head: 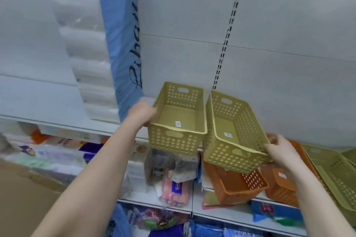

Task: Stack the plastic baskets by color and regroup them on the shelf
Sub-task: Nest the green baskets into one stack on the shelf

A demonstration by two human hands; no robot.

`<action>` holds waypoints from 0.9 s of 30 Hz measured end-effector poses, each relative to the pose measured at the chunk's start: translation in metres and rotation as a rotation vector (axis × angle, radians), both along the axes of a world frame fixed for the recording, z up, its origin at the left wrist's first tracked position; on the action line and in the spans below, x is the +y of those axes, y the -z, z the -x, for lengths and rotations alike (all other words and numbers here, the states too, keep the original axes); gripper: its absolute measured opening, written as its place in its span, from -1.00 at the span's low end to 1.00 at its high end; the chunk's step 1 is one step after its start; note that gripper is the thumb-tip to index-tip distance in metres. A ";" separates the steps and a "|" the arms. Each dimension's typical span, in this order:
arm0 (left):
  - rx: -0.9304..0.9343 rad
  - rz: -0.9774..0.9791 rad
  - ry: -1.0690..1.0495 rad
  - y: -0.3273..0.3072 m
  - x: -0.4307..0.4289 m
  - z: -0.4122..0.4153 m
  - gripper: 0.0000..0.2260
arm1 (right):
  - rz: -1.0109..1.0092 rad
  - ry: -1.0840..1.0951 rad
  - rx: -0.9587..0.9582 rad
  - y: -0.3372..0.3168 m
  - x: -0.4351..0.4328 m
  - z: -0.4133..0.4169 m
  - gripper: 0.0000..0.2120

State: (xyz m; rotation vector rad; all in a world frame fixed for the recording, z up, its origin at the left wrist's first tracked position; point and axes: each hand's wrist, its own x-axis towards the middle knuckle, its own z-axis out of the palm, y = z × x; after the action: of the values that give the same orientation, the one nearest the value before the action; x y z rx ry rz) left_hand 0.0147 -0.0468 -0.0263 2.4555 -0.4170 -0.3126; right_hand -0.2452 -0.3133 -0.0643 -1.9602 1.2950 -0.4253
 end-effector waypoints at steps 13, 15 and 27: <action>-0.089 0.573 0.139 0.051 0.025 0.064 -0.66 | 0.286 0.137 0.015 0.027 0.054 0.075 -0.86; -0.109 0.603 0.162 0.056 0.027 0.088 -0.65 | 0.300 0.199 -0.018 0.040 0.066 0.101 -0.88; -0.125 0.589 0.240 0.090 -0.029 0.200 -0.62 | 0.182 0.425 -0.088 0.099 0.052 0.253 -0.94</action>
State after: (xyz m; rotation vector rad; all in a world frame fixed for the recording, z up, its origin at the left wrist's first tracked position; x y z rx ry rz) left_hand -0.1851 -0.0760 -0.1161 1.8550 -0.7435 -0.1091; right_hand -0.4986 -0.2614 -0.1628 -1.7785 1.6657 -0.8532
